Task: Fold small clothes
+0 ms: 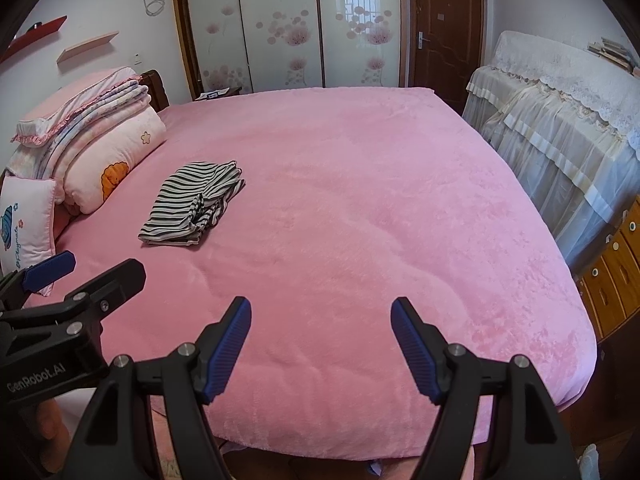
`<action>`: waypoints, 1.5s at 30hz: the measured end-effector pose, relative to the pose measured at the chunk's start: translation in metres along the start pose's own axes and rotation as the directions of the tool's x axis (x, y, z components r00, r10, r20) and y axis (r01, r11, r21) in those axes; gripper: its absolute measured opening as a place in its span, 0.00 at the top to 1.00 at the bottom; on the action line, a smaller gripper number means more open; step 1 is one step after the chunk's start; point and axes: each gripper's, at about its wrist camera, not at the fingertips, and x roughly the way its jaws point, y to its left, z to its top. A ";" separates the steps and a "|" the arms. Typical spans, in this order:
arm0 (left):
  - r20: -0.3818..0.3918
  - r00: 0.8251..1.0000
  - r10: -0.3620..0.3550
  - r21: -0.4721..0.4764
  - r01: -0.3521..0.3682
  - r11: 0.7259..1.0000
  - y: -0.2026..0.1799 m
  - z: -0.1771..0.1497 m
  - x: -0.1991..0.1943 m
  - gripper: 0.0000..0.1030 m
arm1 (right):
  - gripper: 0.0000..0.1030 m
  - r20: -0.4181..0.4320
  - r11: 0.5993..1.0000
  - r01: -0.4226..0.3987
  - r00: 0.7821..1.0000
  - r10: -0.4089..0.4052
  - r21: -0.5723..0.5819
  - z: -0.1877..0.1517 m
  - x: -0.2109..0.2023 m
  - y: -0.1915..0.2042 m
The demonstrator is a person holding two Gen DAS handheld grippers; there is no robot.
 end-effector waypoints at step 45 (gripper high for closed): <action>-0.006 1.000 0.013 -0.004 -0.013 1.000 0.003 -0.013 -0.013 0.00 | 0.29 0.042 1.000 0.006 0.999 -0.007 0.010 -0.003 -0.020 -0.002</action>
